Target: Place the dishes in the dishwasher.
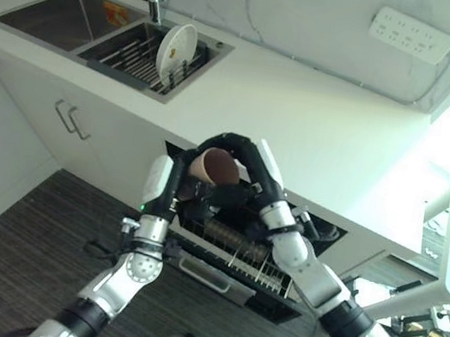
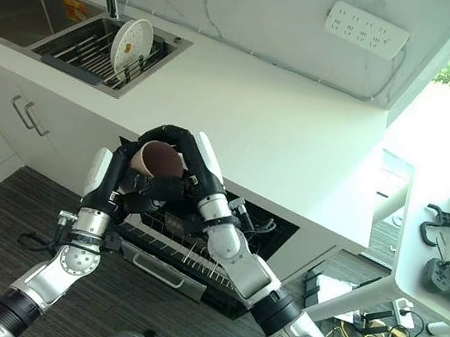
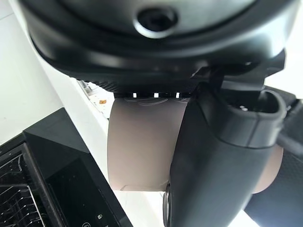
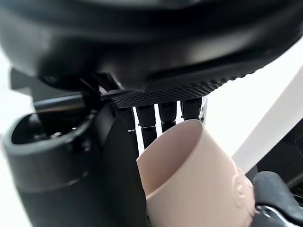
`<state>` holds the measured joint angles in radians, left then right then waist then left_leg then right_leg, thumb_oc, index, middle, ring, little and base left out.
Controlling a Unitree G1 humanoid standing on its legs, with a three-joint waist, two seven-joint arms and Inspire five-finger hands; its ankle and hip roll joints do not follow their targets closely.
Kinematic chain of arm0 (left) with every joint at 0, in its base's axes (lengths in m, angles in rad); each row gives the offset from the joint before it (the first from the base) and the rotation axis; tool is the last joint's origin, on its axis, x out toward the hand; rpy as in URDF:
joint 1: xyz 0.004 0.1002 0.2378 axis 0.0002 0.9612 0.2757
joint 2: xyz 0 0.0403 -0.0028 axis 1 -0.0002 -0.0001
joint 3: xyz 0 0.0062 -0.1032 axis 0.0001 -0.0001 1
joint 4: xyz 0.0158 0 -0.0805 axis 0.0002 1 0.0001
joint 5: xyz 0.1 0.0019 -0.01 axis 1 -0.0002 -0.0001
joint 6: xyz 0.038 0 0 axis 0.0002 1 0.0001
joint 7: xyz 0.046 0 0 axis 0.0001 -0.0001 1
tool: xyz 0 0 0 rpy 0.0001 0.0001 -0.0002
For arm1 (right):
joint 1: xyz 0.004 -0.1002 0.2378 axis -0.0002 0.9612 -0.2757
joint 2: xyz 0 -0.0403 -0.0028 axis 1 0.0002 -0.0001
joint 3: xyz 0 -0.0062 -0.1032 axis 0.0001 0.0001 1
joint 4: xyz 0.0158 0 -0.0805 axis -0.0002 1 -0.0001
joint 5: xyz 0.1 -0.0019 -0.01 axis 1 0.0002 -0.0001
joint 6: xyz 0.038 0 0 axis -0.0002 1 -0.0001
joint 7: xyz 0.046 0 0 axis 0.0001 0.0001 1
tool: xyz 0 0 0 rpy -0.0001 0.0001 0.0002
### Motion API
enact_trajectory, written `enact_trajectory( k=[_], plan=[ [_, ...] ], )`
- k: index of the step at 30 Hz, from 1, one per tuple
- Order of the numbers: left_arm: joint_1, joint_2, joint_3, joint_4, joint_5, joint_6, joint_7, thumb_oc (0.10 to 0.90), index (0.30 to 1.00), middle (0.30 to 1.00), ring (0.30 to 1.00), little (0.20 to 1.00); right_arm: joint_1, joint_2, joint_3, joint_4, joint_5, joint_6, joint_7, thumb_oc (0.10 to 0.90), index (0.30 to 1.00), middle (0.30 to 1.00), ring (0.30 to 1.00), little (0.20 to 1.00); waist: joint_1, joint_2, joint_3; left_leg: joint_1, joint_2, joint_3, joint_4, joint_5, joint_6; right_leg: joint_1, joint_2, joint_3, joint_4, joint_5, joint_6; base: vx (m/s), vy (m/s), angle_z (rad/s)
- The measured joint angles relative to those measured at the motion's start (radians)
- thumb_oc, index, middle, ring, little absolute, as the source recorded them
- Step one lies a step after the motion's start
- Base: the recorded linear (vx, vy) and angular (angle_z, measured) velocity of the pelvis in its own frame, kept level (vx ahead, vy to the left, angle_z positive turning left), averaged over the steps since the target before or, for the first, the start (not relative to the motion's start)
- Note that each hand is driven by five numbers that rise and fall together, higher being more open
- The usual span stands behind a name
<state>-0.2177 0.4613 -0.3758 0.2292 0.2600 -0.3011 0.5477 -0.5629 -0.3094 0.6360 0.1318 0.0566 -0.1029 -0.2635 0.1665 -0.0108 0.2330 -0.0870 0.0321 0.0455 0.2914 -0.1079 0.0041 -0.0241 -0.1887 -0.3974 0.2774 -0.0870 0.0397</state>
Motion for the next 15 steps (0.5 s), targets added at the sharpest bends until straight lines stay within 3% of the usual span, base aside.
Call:
enact_trajectory(
  k=[15],
  plan=[
    [-0.005,0.007,-0.013,0.000,0.004,0.011,0.005,0.400,0.300,0.300,0.300,0.300,0.000,-0.002,-0.005,0.001,0.043,0.010,-0.001,0.400,0.300,0.300,0.300,0.300,0.001,0.002,0.006,0.000,0.000,0.000,0.000,0.000,0.000,0.001,0.000,-0.002,0.000,0.000,0.000,0.00,0.000,0.00]
  ],
)
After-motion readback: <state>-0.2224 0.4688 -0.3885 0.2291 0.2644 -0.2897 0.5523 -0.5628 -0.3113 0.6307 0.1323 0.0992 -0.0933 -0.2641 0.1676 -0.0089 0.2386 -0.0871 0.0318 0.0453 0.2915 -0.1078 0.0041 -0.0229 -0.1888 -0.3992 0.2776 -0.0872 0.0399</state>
